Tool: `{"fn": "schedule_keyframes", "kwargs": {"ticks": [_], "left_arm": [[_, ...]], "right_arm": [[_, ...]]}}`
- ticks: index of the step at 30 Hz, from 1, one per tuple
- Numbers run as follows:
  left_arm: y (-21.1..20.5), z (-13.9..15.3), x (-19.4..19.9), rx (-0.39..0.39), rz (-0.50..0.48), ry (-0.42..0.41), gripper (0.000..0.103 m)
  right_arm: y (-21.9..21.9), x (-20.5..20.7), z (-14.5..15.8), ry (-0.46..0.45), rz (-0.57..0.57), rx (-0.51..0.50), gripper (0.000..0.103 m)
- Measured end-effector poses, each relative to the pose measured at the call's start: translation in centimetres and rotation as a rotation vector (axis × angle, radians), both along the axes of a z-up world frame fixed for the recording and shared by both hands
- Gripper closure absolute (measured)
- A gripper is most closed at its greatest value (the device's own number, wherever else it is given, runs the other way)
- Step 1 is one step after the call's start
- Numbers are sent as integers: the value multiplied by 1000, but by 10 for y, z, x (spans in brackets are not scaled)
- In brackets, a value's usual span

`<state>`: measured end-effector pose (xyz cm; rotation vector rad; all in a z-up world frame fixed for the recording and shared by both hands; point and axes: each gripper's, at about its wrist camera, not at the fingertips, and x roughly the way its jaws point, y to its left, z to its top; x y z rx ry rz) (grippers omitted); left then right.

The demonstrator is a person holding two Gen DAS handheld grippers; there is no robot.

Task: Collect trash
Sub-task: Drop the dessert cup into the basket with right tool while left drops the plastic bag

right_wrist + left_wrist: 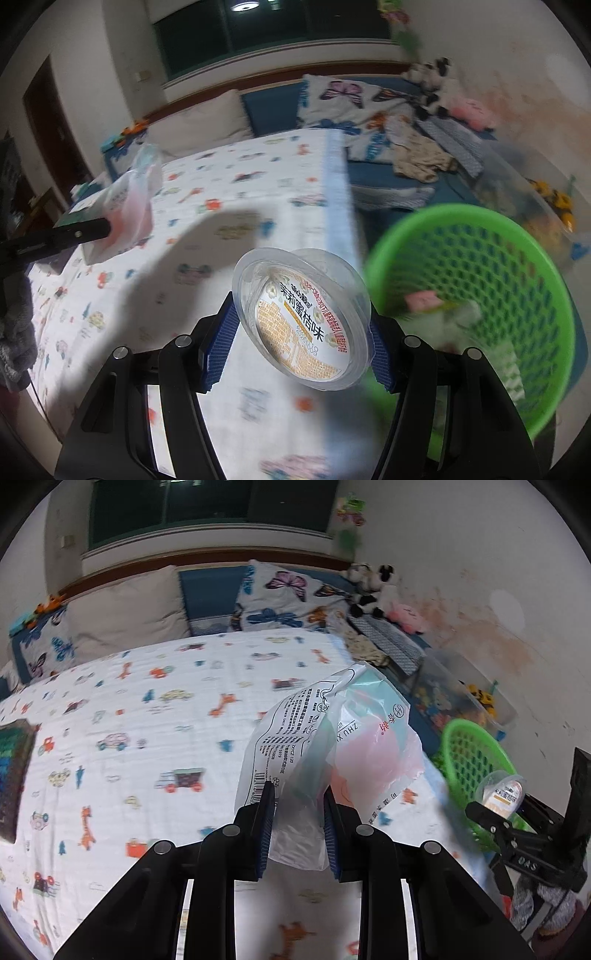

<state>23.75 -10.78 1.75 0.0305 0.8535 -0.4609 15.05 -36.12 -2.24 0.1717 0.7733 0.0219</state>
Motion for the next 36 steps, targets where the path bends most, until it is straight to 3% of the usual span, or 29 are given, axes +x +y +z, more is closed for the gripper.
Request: {"fn": "schedule_keyframes", "kwargs": {"ticks": [16,19,23,36], "left_arm": [[-101,10,-32,8,-167,-8,79],[-117,9,-35,13,-194,-6,79],[-139,6,-40,21,-228,-3,79],[-202,-16,-48,57,-298,45,79]], "right_arm": [[-127,-42,-37,79,-260,15,39],[-137,-47,-44,89,-273,22,39],[-144,-55,-47,85,-285,27,31],[-157,-90,-31,26,-321,50,28]]}}
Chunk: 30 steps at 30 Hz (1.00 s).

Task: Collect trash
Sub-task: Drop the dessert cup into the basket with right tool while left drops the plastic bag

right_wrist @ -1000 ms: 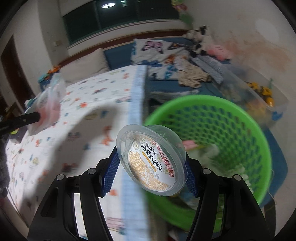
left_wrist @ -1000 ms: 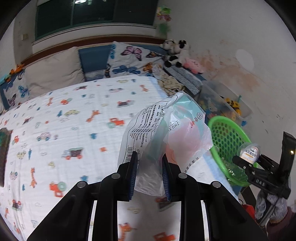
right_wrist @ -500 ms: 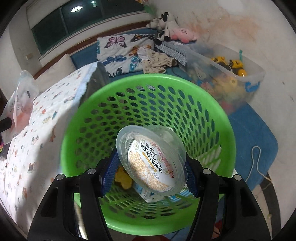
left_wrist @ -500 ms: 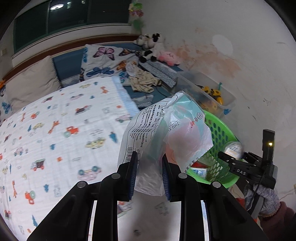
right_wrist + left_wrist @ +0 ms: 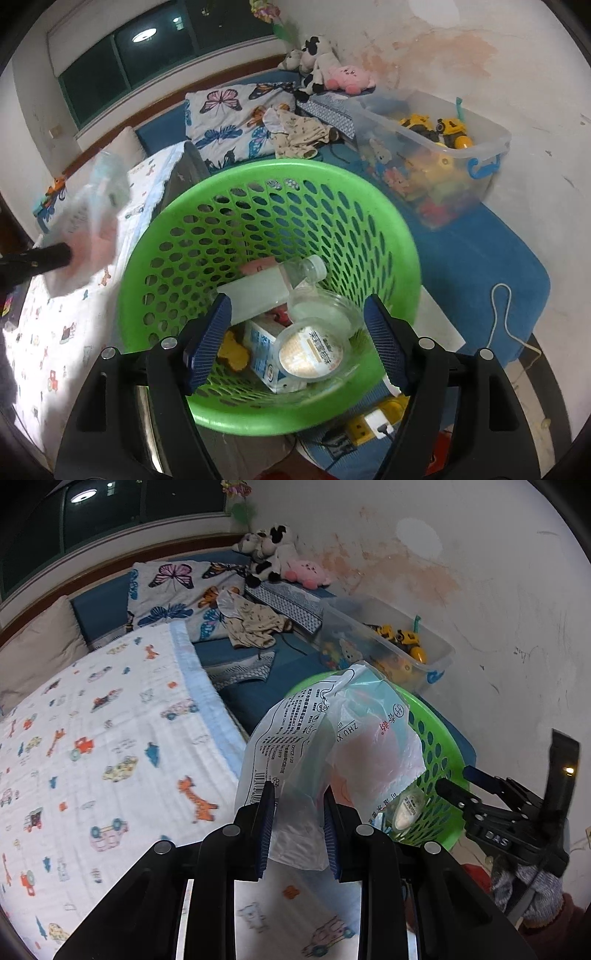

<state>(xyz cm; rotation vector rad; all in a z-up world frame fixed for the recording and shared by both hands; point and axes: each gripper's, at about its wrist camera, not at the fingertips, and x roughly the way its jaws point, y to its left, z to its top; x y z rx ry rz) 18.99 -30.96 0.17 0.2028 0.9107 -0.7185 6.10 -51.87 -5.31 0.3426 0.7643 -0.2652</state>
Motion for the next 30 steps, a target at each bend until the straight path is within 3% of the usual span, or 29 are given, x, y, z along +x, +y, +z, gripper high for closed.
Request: {"fn": "schedule_keyframes", "kwargs": {"ticks": [12,21,30], "left_arm": [[-23,-17,-6,38,-27,27,77],[-21,-18,-10,27,-33,24,53],[16,-5,-14,-28,21,12,47]], "right_arm": [[0,-22,11,-44,-14,14,27],[7,-28,9,-46,-8,23,27],[30,-33,16,-62,37,18,27]]}}
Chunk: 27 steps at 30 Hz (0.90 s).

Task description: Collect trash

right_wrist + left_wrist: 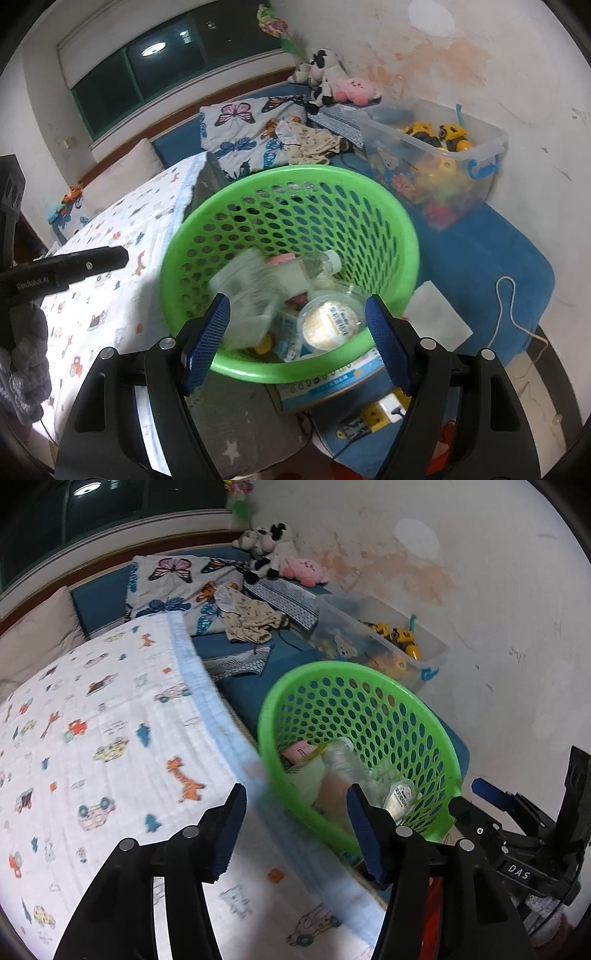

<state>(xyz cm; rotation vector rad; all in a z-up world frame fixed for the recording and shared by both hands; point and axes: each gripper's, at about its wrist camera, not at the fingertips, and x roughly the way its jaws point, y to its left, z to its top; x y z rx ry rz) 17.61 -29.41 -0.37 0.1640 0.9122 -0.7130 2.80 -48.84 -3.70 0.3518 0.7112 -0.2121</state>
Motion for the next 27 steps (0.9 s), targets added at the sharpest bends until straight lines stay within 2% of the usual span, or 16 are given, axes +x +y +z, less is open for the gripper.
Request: {"fn": "schedule_keyframes", "kwargs": {"ticks": [8,13,16,19,27], "left_arm": [[51,15,-8,-3,88,-72,43],[78,24,-16,-2,130,-118,32],[93,27,-23,11,153,-158,30],[106,30,-28,6,170,-170,24],[126,39,-38,-21,206,-195,20]], "right_arm": [[38,4,14,-25,75,-18,21],[63,6,23,-33,106,-51,18],[75,5,26,-35,125,-66,16],[84,4,28,-35,136,-81,15],[99,3,30,-37,154,-87,13]]}}
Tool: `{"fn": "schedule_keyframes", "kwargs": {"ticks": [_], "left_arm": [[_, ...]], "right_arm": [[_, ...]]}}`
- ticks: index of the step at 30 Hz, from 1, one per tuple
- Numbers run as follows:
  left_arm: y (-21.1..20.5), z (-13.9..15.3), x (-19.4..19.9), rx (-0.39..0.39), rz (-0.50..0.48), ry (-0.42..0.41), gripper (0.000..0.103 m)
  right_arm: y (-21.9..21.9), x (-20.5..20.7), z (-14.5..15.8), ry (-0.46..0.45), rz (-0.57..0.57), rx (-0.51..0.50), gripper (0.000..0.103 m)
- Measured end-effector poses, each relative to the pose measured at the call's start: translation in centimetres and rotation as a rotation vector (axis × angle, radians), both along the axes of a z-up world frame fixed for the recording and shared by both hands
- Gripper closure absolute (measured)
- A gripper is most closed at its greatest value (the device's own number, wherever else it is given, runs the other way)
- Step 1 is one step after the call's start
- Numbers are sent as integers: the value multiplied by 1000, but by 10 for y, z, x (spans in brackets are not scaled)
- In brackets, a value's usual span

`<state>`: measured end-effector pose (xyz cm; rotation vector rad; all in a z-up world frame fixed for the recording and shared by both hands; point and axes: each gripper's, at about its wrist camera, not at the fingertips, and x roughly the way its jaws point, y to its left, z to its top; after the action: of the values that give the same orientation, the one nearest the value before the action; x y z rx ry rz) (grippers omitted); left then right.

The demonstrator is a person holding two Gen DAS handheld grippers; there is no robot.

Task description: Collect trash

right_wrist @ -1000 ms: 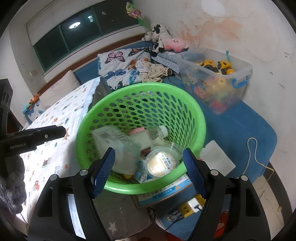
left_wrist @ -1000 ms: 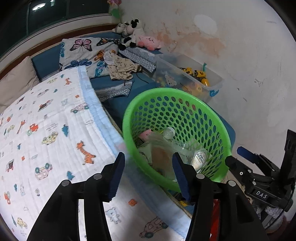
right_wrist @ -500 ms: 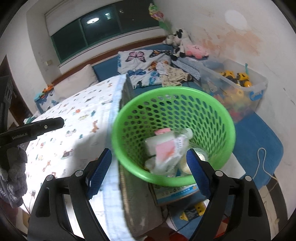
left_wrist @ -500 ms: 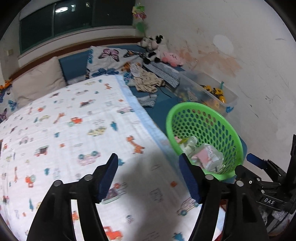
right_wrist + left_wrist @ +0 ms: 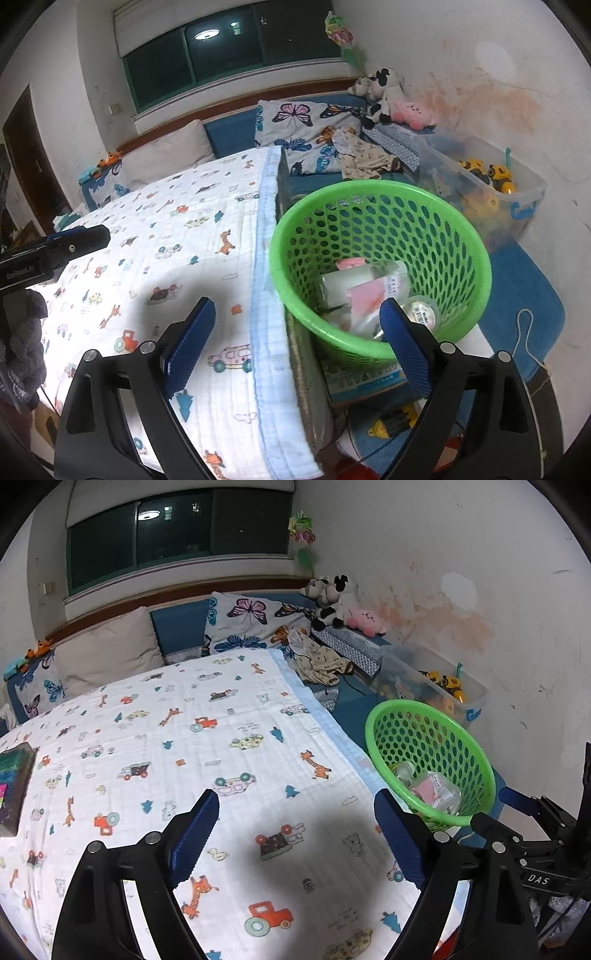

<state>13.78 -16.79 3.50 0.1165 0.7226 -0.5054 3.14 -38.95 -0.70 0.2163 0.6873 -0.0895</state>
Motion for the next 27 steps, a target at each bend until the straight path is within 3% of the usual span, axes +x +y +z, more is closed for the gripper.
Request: {"fn": "schedule_keyframes", "kwargs": {"ticks": [7,27], "left_arm": [[11,6,-13,2,15,-46,11],[65,-1,-28,11,127,-53,7]], "right_arm": [[6,-2,2,-6,0,-16,12],[30,-7,7,-30,26,-24,6]]}}
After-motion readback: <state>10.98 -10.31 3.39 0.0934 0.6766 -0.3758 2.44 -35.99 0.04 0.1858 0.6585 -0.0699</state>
